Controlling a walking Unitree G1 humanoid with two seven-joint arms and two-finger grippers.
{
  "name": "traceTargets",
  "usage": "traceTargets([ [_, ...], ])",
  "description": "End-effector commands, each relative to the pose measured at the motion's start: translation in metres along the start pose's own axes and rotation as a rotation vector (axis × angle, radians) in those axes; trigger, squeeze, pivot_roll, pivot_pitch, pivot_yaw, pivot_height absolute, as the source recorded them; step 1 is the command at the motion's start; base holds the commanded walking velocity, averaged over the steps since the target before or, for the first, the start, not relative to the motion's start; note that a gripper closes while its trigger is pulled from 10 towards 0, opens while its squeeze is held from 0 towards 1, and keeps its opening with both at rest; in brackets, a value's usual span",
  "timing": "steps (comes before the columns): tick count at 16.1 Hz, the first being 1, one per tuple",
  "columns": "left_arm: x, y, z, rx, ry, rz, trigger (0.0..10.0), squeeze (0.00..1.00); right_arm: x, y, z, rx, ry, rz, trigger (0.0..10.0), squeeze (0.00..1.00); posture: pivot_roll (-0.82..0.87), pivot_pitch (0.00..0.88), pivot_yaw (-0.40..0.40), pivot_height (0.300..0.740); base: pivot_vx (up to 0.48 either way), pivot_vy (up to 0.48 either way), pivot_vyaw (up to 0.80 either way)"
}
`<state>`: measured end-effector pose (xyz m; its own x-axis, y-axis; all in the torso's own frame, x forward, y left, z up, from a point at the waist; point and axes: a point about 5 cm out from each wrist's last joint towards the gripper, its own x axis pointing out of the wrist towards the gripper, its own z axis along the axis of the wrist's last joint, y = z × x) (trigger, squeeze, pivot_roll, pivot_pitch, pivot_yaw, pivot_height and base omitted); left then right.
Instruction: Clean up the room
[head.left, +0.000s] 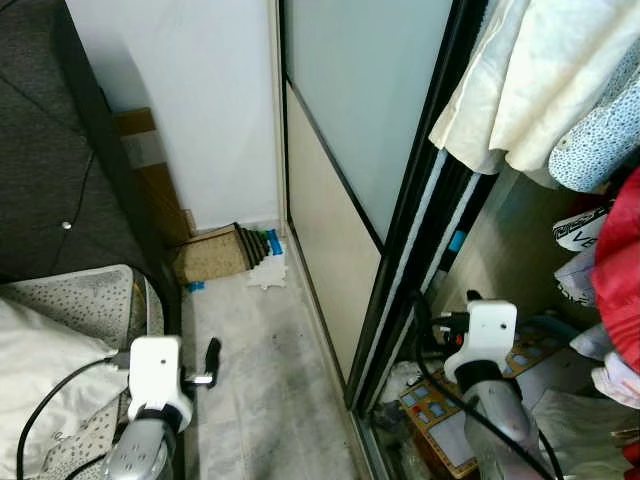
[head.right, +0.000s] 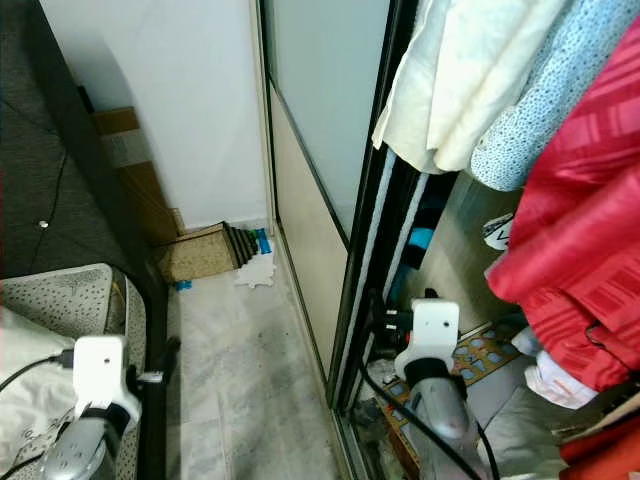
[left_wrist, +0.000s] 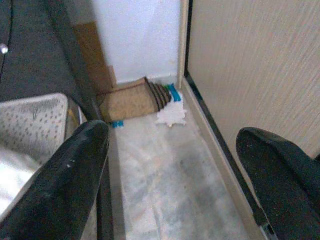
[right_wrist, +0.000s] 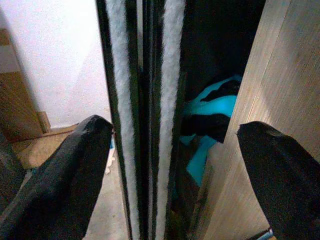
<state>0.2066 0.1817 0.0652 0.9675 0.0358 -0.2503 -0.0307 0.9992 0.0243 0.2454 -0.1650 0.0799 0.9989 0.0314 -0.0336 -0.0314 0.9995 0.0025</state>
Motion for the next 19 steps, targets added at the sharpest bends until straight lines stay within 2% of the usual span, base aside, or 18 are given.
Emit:
traceTargets([
  [1, 0.005, -0.005, 0.005, -0.008, -0.006, -0.029, 10.0, 1.00, 0.000, -0.001, 0.006, -0.017, -0.015, -0.002, 10.0, 1.00, -0.03, 0.062, -0.025, 0.740, 0.000, 0.000, 0.00],
  [4, 0.009, -0.010, 0.015, -0.008, -0.036, -0.056, 10.0, 1.00, -0.001, -0.007, 0.009, -0.001, -0.009, -0.024, 10.0, 1.00, -0.04, 0.058, -0.024, 0.740, 0.000, 0.000, 0.00],
  [8, 0.012, -0.019, 0.021, -0.026, -0.069, -0.098, 10.0, 1.00, 0.002, -0.004, 0.011, -0.006, -0.017, -0.016, 10.0, 1.00, -0.04, 0.067, -0.033, 0.740, 0.000, 0.000, 0.00],
  [9, 0.011, -0.025, 0.024, 0.016, -0.089, -0.097, 10.0, 1.00, 0.003, -0.004, 0.012, -0.009, -0.013, -0.021, 10.0, 1.00, -0.04, 0.078, -0.041, 0.740, 0.000, 0.000, 0.00],
  [13, 0.006, -0.026, 0.020, 0.005, -0.074, -0.129, 10.0, 1.00, 0.003, -0.007, 0.014, -0.022, -0.002, -0.013, 10.0, 1.00, -0.05, 0.106, -0.051, 0.740, 0.000, 0.000, 0.00],
  [14, 0.005, -0.026, 0.020, 0.007, -0.076, -0.131, 10.0, 1.00, 0.002, -0.005, 0.014, -0.038, -0.002, 0.001, 10.0, 1.00, -0.05, 0.116, -0.055, 0.740, 0.000, 0.000, 0.80],
  [15, 0.004, -0.026, 0.019, 0.007, -0.074, -0.135, 10.0, 1.00, 0.001, -0.002, 0.015, -0.061, -0.002, 0.025, 10.0, 0.46, -0.05, 0.120, -0.056, 0.740, 0.000, 0.000, 0.80],
  [16, 0.004, -0.028, 0.020, 0.008, -0.077, -0.146, 10.0, 0.99, 0.001, -0.001, 0.015, -0.070, 0.001, 0.040, 10.0, 0.00, -0.05, 0.125, -0.058, 0.740, 0.000, 0.000, 0.80],
  [17, 0.003, -0.028, 0.020, 0.008, -0.081, -0.150, 10.0, 0.47, 0.001, 0.000, 0.015, -0.070, 0.001, 0.044, 10.0, 0.00, -0.05, 0.125, -0.058, 0.740, 0.000, 0.000, 0.80],
  [18, 0.002, -0.032, 0.022, -0.024, -0.089, -0.191, 10.0, 0.00, 0.001, -0.001, 0.015, -0.064, 0.004, 0.044, 10.0, 0.00, -0.05, 0.127, -0.057, 0.740, 0.000, 0.000, 0.80],
  [19, 0.000, -0.035, 0.024, -0.056, -0.100, -0.235, 10.0, 0.00, 0.001, -0.001, 0.015, -0.061, 0.006, 0.044, 10.0, 0.00, -0.05, 0.127, -0.057, 0.740, 0.000, 0.000, 0.80],
])
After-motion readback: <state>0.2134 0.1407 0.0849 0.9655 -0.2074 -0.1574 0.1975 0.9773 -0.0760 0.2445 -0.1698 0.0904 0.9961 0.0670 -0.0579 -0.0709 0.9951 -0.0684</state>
